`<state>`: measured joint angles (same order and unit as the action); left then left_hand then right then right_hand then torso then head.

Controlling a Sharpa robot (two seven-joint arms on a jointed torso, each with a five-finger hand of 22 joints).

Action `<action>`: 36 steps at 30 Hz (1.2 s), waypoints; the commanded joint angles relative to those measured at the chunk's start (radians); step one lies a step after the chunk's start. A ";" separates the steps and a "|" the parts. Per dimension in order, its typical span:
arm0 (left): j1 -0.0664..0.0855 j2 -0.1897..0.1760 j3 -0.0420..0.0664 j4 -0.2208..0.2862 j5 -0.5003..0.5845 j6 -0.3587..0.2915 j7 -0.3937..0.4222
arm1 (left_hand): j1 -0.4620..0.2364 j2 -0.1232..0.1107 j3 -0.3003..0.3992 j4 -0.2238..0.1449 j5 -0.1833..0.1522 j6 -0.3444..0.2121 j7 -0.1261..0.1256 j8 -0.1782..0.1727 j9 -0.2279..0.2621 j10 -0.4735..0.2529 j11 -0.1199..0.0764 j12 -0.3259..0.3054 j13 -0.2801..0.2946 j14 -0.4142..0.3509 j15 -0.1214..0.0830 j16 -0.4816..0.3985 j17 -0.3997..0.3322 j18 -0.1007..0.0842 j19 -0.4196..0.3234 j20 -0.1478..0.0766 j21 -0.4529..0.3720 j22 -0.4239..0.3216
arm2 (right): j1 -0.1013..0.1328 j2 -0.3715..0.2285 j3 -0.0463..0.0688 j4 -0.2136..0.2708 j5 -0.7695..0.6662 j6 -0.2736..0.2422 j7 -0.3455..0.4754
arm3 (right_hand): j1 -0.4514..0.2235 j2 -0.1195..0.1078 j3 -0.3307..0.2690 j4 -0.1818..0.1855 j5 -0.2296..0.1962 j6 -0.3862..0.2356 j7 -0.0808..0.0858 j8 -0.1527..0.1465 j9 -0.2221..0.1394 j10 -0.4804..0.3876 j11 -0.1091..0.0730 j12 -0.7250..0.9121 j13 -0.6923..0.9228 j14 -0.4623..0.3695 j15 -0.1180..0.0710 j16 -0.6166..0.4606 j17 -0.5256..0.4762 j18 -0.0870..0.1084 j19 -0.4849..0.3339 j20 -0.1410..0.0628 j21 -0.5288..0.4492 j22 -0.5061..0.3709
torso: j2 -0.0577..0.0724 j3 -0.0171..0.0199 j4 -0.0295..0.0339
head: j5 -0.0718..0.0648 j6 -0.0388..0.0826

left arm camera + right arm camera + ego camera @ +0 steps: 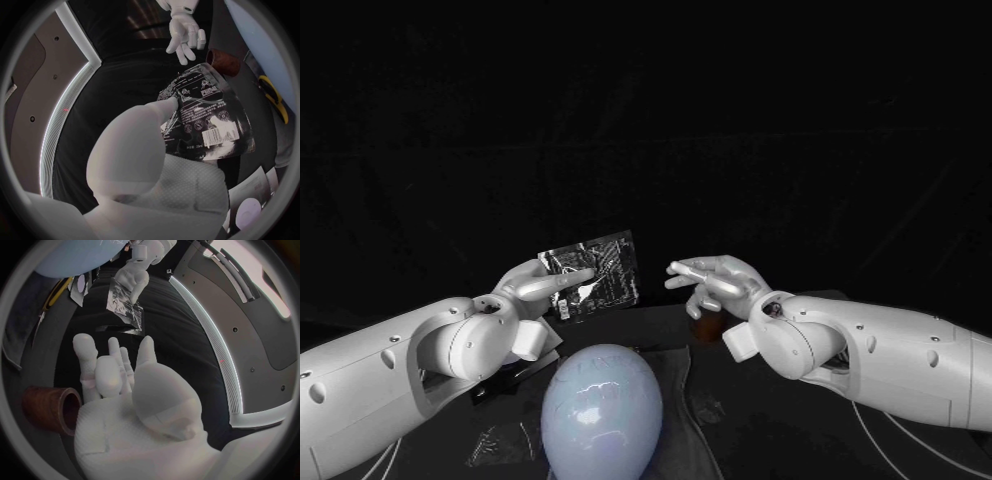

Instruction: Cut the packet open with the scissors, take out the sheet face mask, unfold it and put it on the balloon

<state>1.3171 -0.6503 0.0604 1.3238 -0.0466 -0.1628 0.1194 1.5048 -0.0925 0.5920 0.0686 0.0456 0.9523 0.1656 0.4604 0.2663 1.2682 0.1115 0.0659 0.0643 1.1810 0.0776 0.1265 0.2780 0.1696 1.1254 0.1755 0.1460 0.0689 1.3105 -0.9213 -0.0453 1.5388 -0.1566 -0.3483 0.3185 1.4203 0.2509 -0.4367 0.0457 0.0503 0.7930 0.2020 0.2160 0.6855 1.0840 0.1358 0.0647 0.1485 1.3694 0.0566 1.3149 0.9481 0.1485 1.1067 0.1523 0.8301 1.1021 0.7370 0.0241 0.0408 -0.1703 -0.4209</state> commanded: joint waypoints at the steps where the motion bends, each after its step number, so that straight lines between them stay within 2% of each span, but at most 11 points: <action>1: 0.001 -0.006 0.001 0.002 -0.004 0.070 0.031 | -0.002 0.009 0.000 -0.004 0.003 -0.002 0.007 0.003 0.120 0.005 -0.001 -0.003 0.001 -0.006 -0.001 -0.003 0.002 0.014 -0.001 0.003 -0.003 0.001 | 0.014 0.005 -0.001 -0.013 -0.104 -0.006 0.057 | 0.011 0.000 -0.027 -0.012 -0.001 0.010 0.006 -0.015 -0.017 -0.010 0.002 0.010 -0.007 -0.006 -0.001 0.001 0.000 0.013 -0.002 0.004 -0.001 -0.002 | -0.001 -0.0014 0.0016 | 0.003 -0.010; 4: 0.001 -0.014 0.000 0.006 -0.003 0.079 0.035 | -0.002 0.009 0.000 -0.004 0.003 -0.003 0.007 0.003 0.120 0.005 -0.001 -0.003 0.001 -0.005 -0.001 -0.003 0.002 0.014 -0.001 0.003 -0.003 0.001 | 0.024 0.011 -0.003 -0.025 -0.147 -0.009 0.055 | 0.011 -0.002 -0.027 -0.018 -0.001 0.012 0.008 -0.024 -0.026 -0.015 0.003 0.011 -0.011 -0.006 0.000 0.002 -0.001 0.013 -0.002 0.005 -0.001 -0.003 | 0.000 -0.0023 0.0026 | 0.003 -0.013; 8: 0.001 -0.025 -0.001 0.014 -0.003 0.089 0.037 | -0.003 0.009 0.000 -0.004 0.003 -0.003 0.007 0.003 0.121 0.005 -0.001 -0.002 0.001 -0.005 -0.001 -0.003 0.002 0.014 -0.001 0.003 -0.003 0.001 | 0.031 0.024 -0.006 -0.044 -0.202 -0.021 0.049 | 0.011 -0.010 -0.027 -0.033 -0.001 -0.001 0.017 -0.054 -0.051 -0.038 0.011 0.010 -0.025 -0.008 0.007 0.003 -0.005 0.013 -0.002 0.010 -0.002 -0.008 | 0.000 -0.0030 0.0032 | 0.007 -0.017; 18: 0.001 -0.039 -0.006 0.025 -0.003 0.103 0.039 | -0.003 0.009 0.000 -0.004 0.003 -0.003 0.007 0.003 0.121 0.005 -0.001 -0.002 0.001 -0.005 -0.001 -0.003 0.002 0.014 -0.001 0.003 -0.003 0.001 | 0.038 0.072 -0.008 -0.092 -0.269 -0.033 0.018 | -0.019 -0.030 -0.028 -0.051 -0.002 -0.043 0.044 -0.112 -0.095 -0.113 0.036 0.008 -0.056 -0.041 0.028 -0.012 -0.054 0.025 -0.054 0.029 -0.069 -0.058 | -0.001 -0.0024 0.0027 | 0.014 -0.022; 20: 0.001 -0.041 -0.007 0.026 -0.003 0.104 0.039 | -0.003 0.009 0.000 -0.004 0.003 -0.003 0.007 0.003 0.121 0.005 -0.001 -0.002 0.001 -0.005 -0.001 -0.003 0.002 0.014 -0.001 0.003 -0.003 0.001 | 0.040 0.080 -0.008 -0.098 -0.276 -0.031 0.011 | -0.024 -0.033 -0.028 -0.052 -0.002 -0.049 0.047 -0.119 -0.100 -0.123 0.040 0.010 -0.060 -0.046 0.031 -0.013 -0.059 0.026 -0.060 0.033 -0.075 -0.063 | -0.001 -0.0013 0.0021 | 0.017 -0.021; 24: 0.001 -0.044 -0.009 0.025 -0.005 0.101 0.041 | -0.003 0.009 0.000 -0.004 0.003 -0.003 0.007 0.003 0.121 0.005 -0.001 -0.002 0.001 -0.005 -0.001 -0.003 0.002 0.014 -0.001 0.003 -0.003 0.001 | 0.043 0.090 -0.011 -0.108 -0.307 -0.022 -0.024 | -0.031 -0.036 -0.028 -0.053 -0.002 -0.053 0.050 -0.124 -0.104 -0.132 0.042 0.012 -0.063 -0.048 0.034 -0.010 -0.057 0.026 -0.061 0.035 -0.073 -0.063 | 0.000 -0.0017 0.0038 | 0.018 -0.024; 28: 0.002 -0.048 -0.010 0.021 -0.005 0.097 0.042 | -0.003 0.009 0.000 -0.004 0.003 -0.003 0.007 0.003 0.121 0.005 -0.001 -0.002 0.001 -0.005 -0.001 -0.003 0.002 0.014 -0.001 0.003 -0.003 0.001 | 0.045 0.089 -0.020 -0.115 -0.355 -0.012 -0.054 | -0.021 -0.029 -0.025 -0.064 -0.002 -0.042 0.047 -0.123 -0.107 -0.124 0.040 0.027 -0.064 -0.034 0.032 0.004 -0.037 0.022 -0.035 0.036 -0.039 -0.045 | -0.001 -0.0018 0.0002 | 0.024 -0.025; 32: 0.002 -0.054 -0.011 0.018 -0.006 0.095 0.042 | -0.003 0.009 0.000 -0.004 0.003 -0.003 0.007 0.003 0.121 0.005 -0.001 -0.002 0.001 -0.005 -0.001 -0.003 0.002 0.014 -0.001 0.003 -0.003 0.001 | 0.046 0.088 -0.026 -0.115 -0.373 -0.008 -0.069 | -0.022 -0.028 -0.027 -0.070 -0.002 -0.030 0.043 -0.121 -0.110 -0.119 0.036 0.039 -0.066 -0.019 0.029 0.018 -0.016 0.017 -0.012 0.033 -0.008 -0.029 | 0.000 0.0001 0.0004 | 0.031 -0.026; 36: 0.002 -0.060 -0.013 0.018 -0.006 0.094 0.041 | -0.005 0.009 0.000 -0.006 0.003 -0.003 0.007 0.003 0.122 0.006 -0.001 -0.002 0.001 -0.005 -0.002 -0.003 0.003 0.014 0.000 0.003 -0.002 0.002 | 0.047 0.089 -0.029 -0.106 -0.360 -0.006 -0.073 | -0.042 -0.038 -0.029 -0.065 -0.002 -0.036 0.045 -0.130 -0.116 -0.130 0.038 0.042 -0.070 -0.019 0.030 0.018 -0.022 0.018 -0.013 0.033 -0.012 -0.034 | 0.000 0.0011 0.0015 | 0.033 -0.027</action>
<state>1.3177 -0.7098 0.0470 1.3410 -0.0478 -0.0857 0.1432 1.5043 -0.0933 0.5918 0.0688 0.0455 0.9513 0.1645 0.4604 0.2663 1.2682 0.1115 0.0659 0.0643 1.1810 0.0776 0.1265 0.2789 0.1680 1.1254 0.1755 0.1460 0.0689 1.3561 -0.8334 -0.0746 1.4267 -0.4880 -0.3707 0.2697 1.3947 0.2137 -0.4356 -0.0210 0.0503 0.7580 0.1968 0.0902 0.5706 0.9625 0.1721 0.1025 0.0789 1.3454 0.0854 1.3289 0.9291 0.1626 1.0886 0.1860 0.8187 1.0707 0.7364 0.0243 0.0418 -0.1384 -0.4472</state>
